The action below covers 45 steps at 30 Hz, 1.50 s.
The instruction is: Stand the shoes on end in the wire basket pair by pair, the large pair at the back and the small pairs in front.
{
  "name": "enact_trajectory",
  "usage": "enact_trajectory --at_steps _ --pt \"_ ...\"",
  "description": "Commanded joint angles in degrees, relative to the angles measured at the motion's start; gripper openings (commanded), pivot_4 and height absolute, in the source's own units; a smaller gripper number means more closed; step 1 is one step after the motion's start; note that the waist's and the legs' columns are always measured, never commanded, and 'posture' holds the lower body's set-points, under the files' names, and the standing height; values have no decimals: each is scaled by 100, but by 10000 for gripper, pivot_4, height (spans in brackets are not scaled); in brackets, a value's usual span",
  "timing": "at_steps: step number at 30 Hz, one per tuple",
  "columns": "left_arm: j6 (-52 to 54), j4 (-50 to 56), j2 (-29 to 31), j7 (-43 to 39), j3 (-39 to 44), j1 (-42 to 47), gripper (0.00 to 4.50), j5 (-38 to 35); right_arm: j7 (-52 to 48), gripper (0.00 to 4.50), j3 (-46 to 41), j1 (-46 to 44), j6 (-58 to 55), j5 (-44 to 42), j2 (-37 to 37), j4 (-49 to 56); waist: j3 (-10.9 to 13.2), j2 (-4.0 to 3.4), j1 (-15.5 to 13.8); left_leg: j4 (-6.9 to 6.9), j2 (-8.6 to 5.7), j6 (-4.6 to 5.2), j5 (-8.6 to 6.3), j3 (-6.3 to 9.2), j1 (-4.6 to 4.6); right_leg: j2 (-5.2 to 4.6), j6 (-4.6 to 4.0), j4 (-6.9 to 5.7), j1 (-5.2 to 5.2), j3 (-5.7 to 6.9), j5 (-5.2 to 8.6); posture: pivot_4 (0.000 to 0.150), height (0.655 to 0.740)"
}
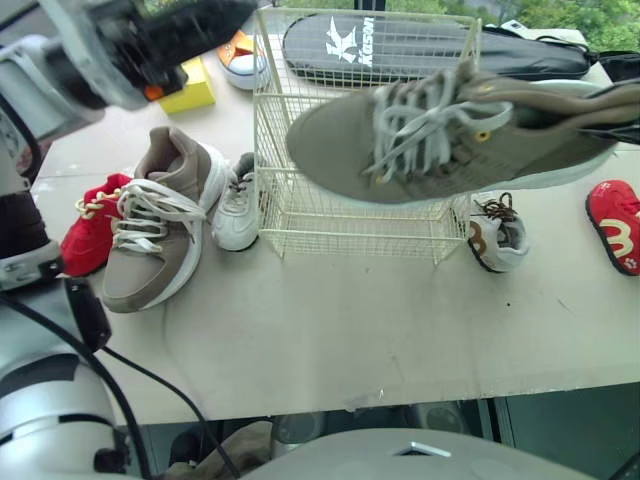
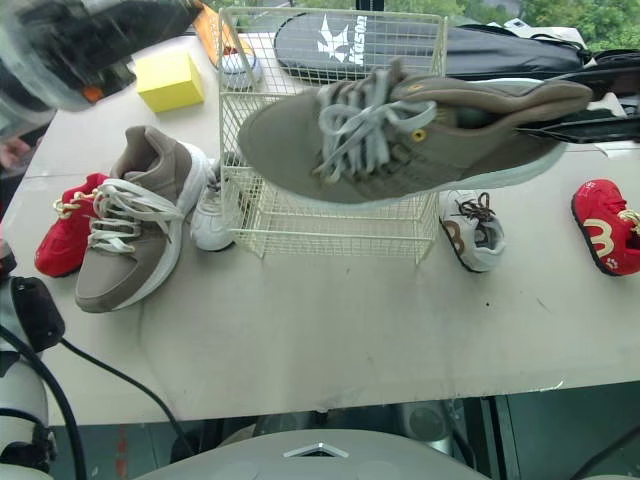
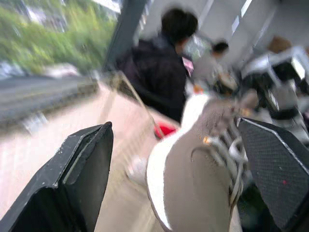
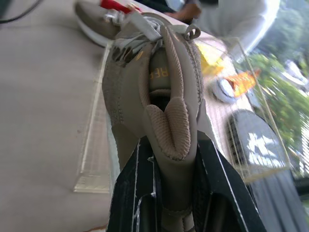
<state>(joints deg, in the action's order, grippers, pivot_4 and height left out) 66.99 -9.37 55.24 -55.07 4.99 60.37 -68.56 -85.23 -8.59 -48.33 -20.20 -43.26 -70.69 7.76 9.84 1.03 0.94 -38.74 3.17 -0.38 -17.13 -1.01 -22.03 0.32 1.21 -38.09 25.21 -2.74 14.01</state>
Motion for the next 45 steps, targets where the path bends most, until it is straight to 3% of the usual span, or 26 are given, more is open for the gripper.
enact_trajectory --at_steps 1,5,8,11,13,14,15,18,20,21,27,31,35,41,45 --pt "325 402 182 -1040 -833 521 45000 564 -668 56 845 -1306 302 298 585 -459 6 -7 5 -12 0 0 0 -2 0 1 1 -3 -1 -3 0 1500 7400" --pt "-170 469 20 -1759 -1424 729 45000 1346 -727 48 1407 -1964 545 463 946 -839 8 -7 -37 -21 0 0 0 7 -18 -2 2 -5 4 10 0 1500 7400" --pt "-313 584 154 -2783 -2005 908 45000 1789 -727 45 1854 -2274 730 418 1067 -978 11 -9 -33 -54 0 -1 0 11 -79 -8 2 -20 52 18 -1 1500 7400" --pt "-545 529 138 -3254 -2275 926 36923 2208 -727 42 2065 -2463 821 396 1150 -1061 13 -11 -22 -57 -10 -1 1 8 -86 -25 3 -25 60 22 -2 1500 7400" --pt "-691 508 71 -3407 -2311 906 26589 2419 -727 40 2177 -2527 820 352 1151 -1058 13 -11 -21 -58 -9 -1 1 10 -85 -26 4 -30 61 24 -2 1500 7400" --pt "-629 488 -3 -3400 -2261 911 25321 2405 -727 39 2195 -2536 799 364 1193 -1039 14 -10 -21 -59 -9 -1 1 10 -84 -26 4 -33 61 24 -2 1500 7400" --pt "-564 483 -66 -3399 -2193 900 19736 2389 -727 33 2210 -2537 712 382 1231 -1012 14 -9 -21 -61 -9 0 0 11 -84 -26 4 -38 61 25 -1 1500 7400" --pt "-413 519 -226 -3236 -1912 757 10105 2321 -724 0 2126 -2546 517 648 1447 -1026 14 -9 -15 -68 -10 8 -4 12 -81 -26 4 -50 61 24 -1 1500 7400" --pt "-308 578 -312 -3084 -1666 622 4149 2226 -725 10894 2056 -2469 488 779 1472 -974 15 -9 -15 -76 -10 20 -11 11 -76 -26 4 -67 61 21 -1 1500 7400" --pt "-255 579 -375 -2947 -1467 536 3266 2157 -726 12809 1981 -2349 491 803 1434 -903 15 -9 -17 -77 -10 20 -11 12 -76 -26 4 -69 61 22 -1 1500 7400" --pt "431 779 -669 -1895 -131 49 2778 1581 168 43914 838 -1061 168 1087 872 -445 21 4 -38 -88 -9 21 -11 25 -83 -32 5 -78 60 34 -1 1500 7400" --pt "332 982 -1153 -774 734 -206 2588 1401 1708 45000 -307 171 -627 1205 687 190 21 4 -65 -97 -13 18 -10 23 -87 -42 12 -82 58 34 3 1500 7400" --pt "-567 1512 -1970 496 1236 -415 2510 1716 3307 45000 -964 543 -2849 10 1140 876 19 1 -22 -129 -14 1 0 23 -84 -38 22 -106 53 26 -5 1500 7400" --pt "-2448 2268 -2635 1403 644 -887 2510 3027 6165 45000 -1435 40 -4697 -1734 2698 1735 18 4 -9 -148 -20 -2 2 20 -64 -36 25 -153 43 9 -8 1500 7400" --pt "-3344 2324 -2812 1497 280 -1063 2510 3618 7275 45000 -1505 -182 -5063 -2658 3142 1809 18 4 -46 -149 -23 -1 1 24 -72 -37 26 -149 45 12 -7 1500 7400"
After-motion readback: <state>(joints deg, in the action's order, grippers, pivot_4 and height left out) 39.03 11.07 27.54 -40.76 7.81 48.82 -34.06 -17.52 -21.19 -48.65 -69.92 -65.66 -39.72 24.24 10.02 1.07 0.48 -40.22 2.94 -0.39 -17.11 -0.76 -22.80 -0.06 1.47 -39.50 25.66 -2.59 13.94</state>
